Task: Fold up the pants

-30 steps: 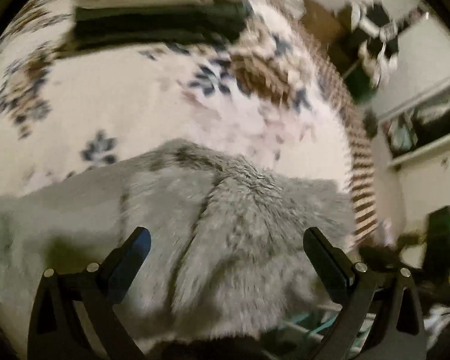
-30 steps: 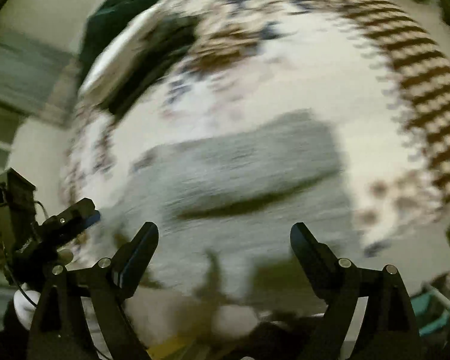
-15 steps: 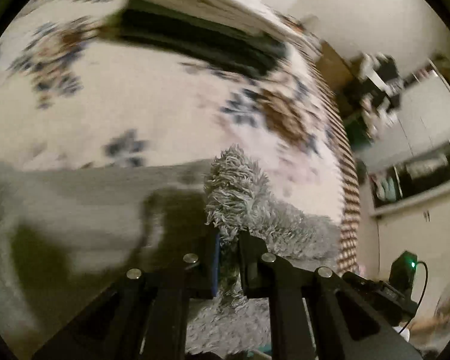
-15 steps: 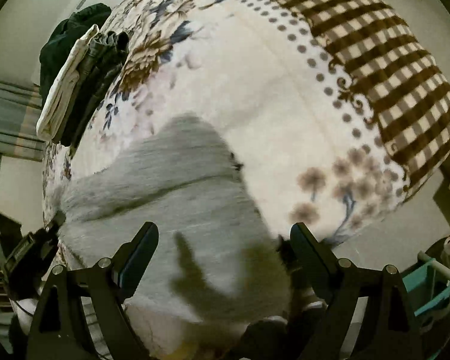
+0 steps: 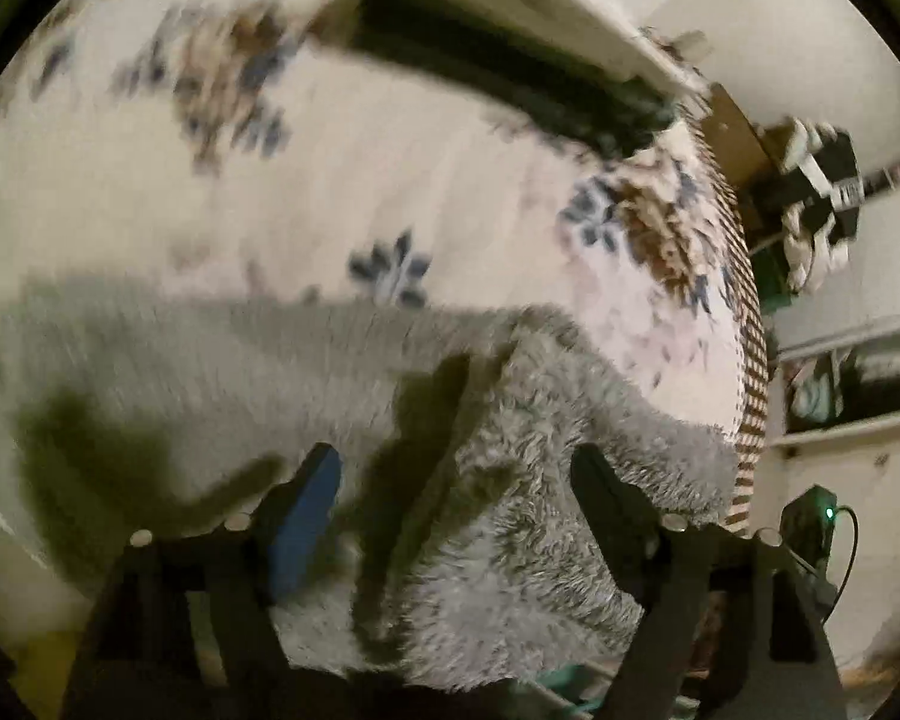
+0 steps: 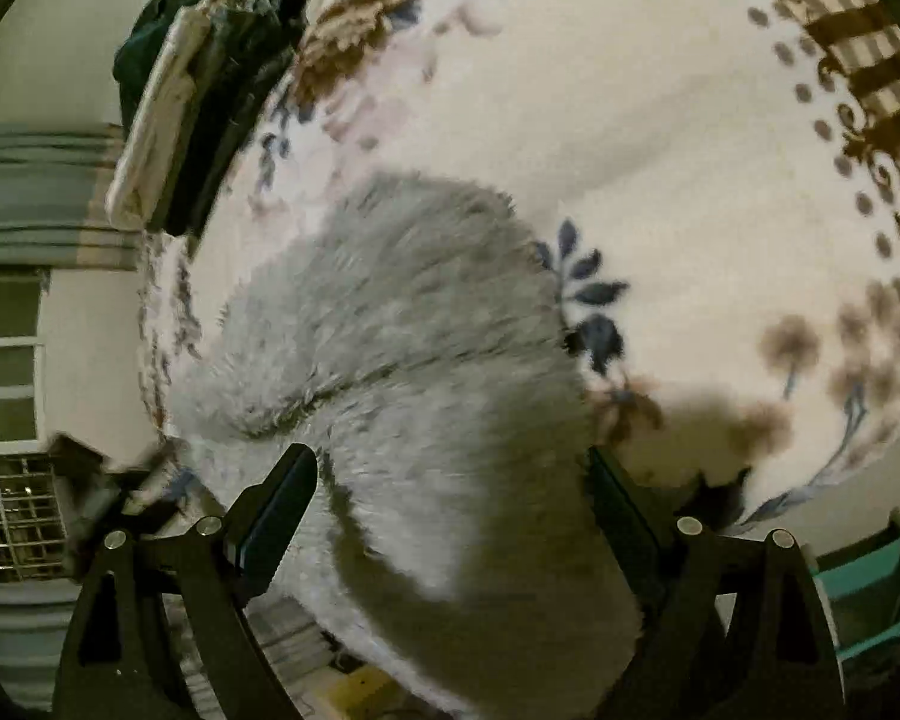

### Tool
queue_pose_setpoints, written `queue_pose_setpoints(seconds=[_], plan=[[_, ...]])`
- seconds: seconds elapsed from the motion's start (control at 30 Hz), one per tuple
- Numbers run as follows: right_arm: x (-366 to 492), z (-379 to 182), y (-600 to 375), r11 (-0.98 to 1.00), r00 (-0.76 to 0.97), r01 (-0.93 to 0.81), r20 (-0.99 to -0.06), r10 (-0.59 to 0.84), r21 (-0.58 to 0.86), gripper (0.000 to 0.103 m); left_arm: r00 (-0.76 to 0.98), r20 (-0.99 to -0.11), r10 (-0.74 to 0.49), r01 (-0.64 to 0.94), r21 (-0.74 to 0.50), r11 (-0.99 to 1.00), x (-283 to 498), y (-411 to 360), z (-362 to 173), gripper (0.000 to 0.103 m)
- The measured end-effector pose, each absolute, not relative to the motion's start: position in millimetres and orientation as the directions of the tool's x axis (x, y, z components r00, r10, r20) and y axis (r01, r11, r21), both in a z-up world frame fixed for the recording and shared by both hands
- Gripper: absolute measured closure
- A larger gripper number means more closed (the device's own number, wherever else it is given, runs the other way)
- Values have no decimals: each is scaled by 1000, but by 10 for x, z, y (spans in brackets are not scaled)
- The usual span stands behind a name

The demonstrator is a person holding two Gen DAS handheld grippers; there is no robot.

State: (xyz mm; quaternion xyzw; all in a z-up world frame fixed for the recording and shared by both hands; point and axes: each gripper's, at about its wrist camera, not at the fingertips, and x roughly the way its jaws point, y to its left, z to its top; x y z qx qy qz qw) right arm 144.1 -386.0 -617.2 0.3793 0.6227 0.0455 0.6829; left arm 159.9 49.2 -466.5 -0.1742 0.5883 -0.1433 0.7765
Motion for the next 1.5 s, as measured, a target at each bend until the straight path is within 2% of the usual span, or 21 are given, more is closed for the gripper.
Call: queue_pose_setpoints(seconds=[0.07,0.17,0.27,0.37,0.43,0.57,0.7,0.73,0.77,0.8,0.83,0.9,0.93,1.13,1.27,1.4,1.5], plan=[[1424,-6252,-3874,726,211,430,-841,497,537,61,284,-869,-404,74,-401,913,1651,393,-4519,25],[1366,-6310,-4028,670,254,507,-837,485,542,63,261,-867,-425,183,-388,903,1785,24,-4335,25],[1353,-6311,-4078,636,273,511,-811,518,578,63,193,-875,-444,341,-364,867,1898,-652,-4244,25],[1332,-6316,-4067,602,278,505,-777,565,619,59,53,-892,-448,507,-363,782,1951,-1488,-4333,25],[1303,-6329,-4093,583,284,508,-763,581,634,51,-29,-915,-402,622,-332,709,1891,-2059,-4462,25],[1174,-6329,-4226,531,324,526,-734,597,664,51,-123,-950,-286,829,-257,497,1562,-3004,-4785,25],[1037,-6341,-4271,511,353,523,-719,599,682,51,-85,-993,-84,939,-108,328,1350,-3486,-5254,25],[1002,-6351,-4280,497,368,523,-709,602,693,51,-66,-997,-51,954,-78,289,1321,-3529,-5346,28],[987,-6362,-4287,489,374,524,-704,603,697,51,-52,-998,-35,965,-60,256,1317,-3561,-5418,36],[970,-6372,-4293,485,382,521,-700,604,702,51,-49,-998,-25,974,-53,222,1317,-3574,-5473,56],[962,-6380,-4291,489,384,516,-701,601,703,51,-48,-999,-21,978,-51,204,1335,-3573,-5499,60],[953,-6390,-4274,512,378,505,-712,592,694,59,-73,-997,-35,974,-79,214,1449,-3525,-5488,61],[946,-6382,-4263,530,376,496,-721,583,688,70,-88,-995,-37,969,-94,227,1521,-3492,-5477,61],[819,-6378,-4241,556,341,485,-732,590,675,76,-179,-980,-89,873,-200,444,2012,-3238,-5417,61],[789,-6419,-4234,572,287,473,-731,619,670,76,-187,-965,-185,762,-261,592,2284,-3185,-5283,61],[768,-6397,-4326,559,286,461,-712,642,689,73,-247,-939,-240,714,-343,610,2317,-3310,-5212,59],[760,-6363,-4502,505,347,478,-683,643,719,55,-331,-918,-216,726,-394,564,2188,-3580,-5283,40]])
